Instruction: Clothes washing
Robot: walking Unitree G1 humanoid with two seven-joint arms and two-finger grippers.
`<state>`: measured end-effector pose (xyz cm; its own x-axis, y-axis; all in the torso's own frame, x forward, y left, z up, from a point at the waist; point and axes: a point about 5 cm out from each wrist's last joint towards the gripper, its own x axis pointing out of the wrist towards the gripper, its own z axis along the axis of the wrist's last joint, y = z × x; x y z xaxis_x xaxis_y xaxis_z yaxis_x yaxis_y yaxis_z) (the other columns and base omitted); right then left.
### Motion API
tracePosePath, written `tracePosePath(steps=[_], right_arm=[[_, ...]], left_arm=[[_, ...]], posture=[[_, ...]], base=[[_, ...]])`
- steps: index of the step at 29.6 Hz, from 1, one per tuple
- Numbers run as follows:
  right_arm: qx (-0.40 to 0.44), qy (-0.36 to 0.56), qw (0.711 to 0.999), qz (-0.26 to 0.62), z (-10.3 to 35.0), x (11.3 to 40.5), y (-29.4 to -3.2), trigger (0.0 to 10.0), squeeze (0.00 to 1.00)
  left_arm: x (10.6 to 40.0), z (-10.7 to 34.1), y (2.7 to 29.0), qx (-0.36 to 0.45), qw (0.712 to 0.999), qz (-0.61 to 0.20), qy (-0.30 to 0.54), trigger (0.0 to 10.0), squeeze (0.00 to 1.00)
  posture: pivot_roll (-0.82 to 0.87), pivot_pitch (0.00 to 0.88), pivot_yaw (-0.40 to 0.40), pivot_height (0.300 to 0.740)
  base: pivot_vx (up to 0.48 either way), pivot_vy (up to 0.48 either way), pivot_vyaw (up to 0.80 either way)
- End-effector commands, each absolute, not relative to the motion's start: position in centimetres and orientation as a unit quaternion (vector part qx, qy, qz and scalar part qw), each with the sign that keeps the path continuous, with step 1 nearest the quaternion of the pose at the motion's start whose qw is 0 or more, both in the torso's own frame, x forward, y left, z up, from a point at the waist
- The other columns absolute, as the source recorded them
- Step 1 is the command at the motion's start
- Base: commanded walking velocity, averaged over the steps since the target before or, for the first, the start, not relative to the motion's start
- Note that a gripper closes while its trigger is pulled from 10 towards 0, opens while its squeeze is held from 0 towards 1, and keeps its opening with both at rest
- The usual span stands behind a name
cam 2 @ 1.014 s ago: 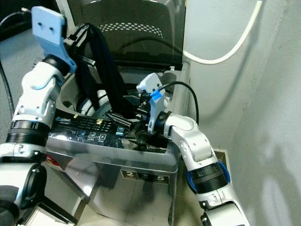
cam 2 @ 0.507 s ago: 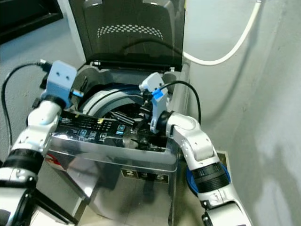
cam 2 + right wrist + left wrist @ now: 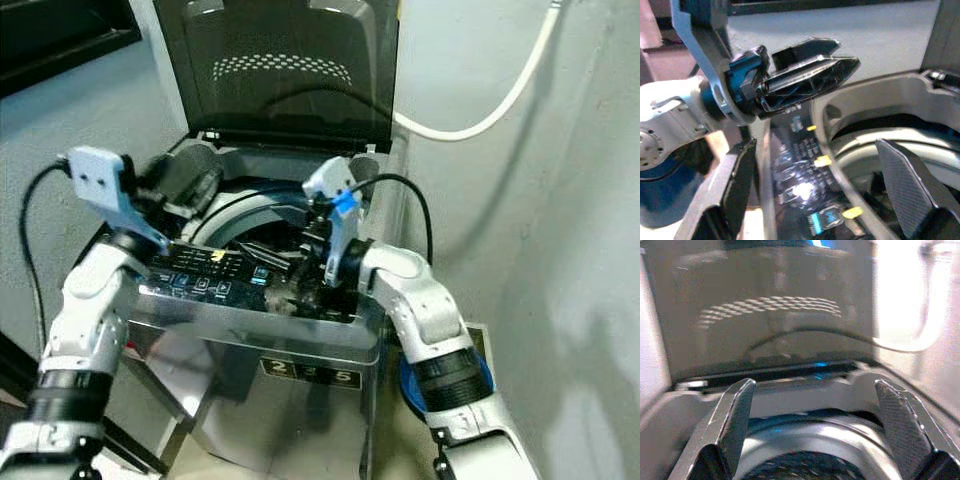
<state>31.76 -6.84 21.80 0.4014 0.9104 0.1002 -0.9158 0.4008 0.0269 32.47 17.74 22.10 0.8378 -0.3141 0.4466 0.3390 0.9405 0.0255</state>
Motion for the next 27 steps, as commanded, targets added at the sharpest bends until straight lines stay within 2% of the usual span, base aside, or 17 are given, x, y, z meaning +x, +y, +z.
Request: tracePosePath(steps=[1, 5, 7, 10, 14, 18, 19, 20, 22, 24, 27], right_arm=[[0.063, -0.037, 0.812, 0.579, 21.7, 30.9, -6.9, 10.0, 0.00], [0.076, -0.031, 0.806, 0.587, 21.0, 30.7, -7.3, 10.0, 0.00], [0.079, -0.012, 0.823, 0.562, 19.7, 31.4, -7.7, 10.0, 0.00], [0.087, 0.006, 0.835, 0.544, 18.6, 31.7, -8.4, 10.0, 0.00], [0.092, 0.022, 0.835, 0.542, 17.6, 31.5, -9.2, 10.0, 0.00], [0.096, 0.053, 0.812, 0.573, 15.9, 30.1, -10.2, 10.0, 0.00], [0.096, 0.070, 0.794, 0.596, 15.0, 29.1, -10.8, 10.0, 0.00], [0.096, 0.070, 0.794, 0.596, 15.0, 29.1, -10.8, 10.0, 0.00], [0.091, 0.102, 0.769, 0.625, 13.4, 27.5, -11.9, 10.0, 0.00], [0.087, 0.112, 0.765, 0.628, 13.0, 27.1, -12.2, 10.0, 0.00], [0.046, 0.173, 0.763, 0.621, 10.5, 26.3, -13.4, 10.0, 0.00]], left_arm=[[31.7, 21.5, 17.2, -0.034, 0.956, -0.194, -0.216, 10.0, 0.00], [31.0, 21.0, 16.9, -0.043, 0.954, -0.209, -0.211, 10.0, 0.00], [30.5, 20.6, 16.7, -0.055, 0.950, -0.225, -0.207, 10.0, 0.00], [29.8, 20.2, 16.2, -0.068, 0.945, -0.251, -0.196, 10.0, 0.00], [29.1, 19.5, 15.6, -0.079, 0.939, -0.283, -0.180, 10.0, 0.00], [27.6, 18.1, 14.9, -0.104, 0.922, -0.343, -0.147, 10.0, 0.00], [26.6, 17.2, 14.6, -0.119, 0.910, -0.376, -0.123, 10.0, 0.00], [26.6, 17.2, 14.6, -0.119, 0.910, -0.376, -0.123, 10.0, 0.00], [24.8, 15.0, 14.4, -0.127, 0.894, -0.423, -0.073, 10.0, 0.00], [24.4, 14.4, 14.4, -0.126, 0.890, -0.433, -0.057, 10.0, 0.00], [22.9, 11.5, 14.4, -0.134, 0.885, -0.446, 0.005, 10.0, 0.00]], posture=[[0.04, 0.000, 0.042, 0.740], [0.05, 0.000, 0.037, 0.740], [0.05, 0.000, 0.037, 0.740], [0.04, 0.000, 0.035, 0.740], [0.04, 0.000, 0.035, 0.740], [0.04, 0.000, 0.040, 0.740], [0.04, 0.000, 0.040, 0.740], [0.04, 0.000, 0.040, 0.740], [0.04, 0.000, 0.042, 0.740], [0.04, 0.000, 0.042, 0.740], [0.03, 0.000, 0.043, 0.740]], base=[[-0.352, 0.000, 0.00], [-0.242, 0.000, 0.00], [0.000, 0.000, 0.00], [0.000, 0.000, 0.00], [0.000, 0.000, 0.00], [0.000, 0.000, 0.00], [0.000, 0.000, 0.00], [0.000, 0.000, 0.00], [0.000, 0.000, 0.00], [0.000, 0.000, 0.00], [0.000, 0.000, 0.00]])
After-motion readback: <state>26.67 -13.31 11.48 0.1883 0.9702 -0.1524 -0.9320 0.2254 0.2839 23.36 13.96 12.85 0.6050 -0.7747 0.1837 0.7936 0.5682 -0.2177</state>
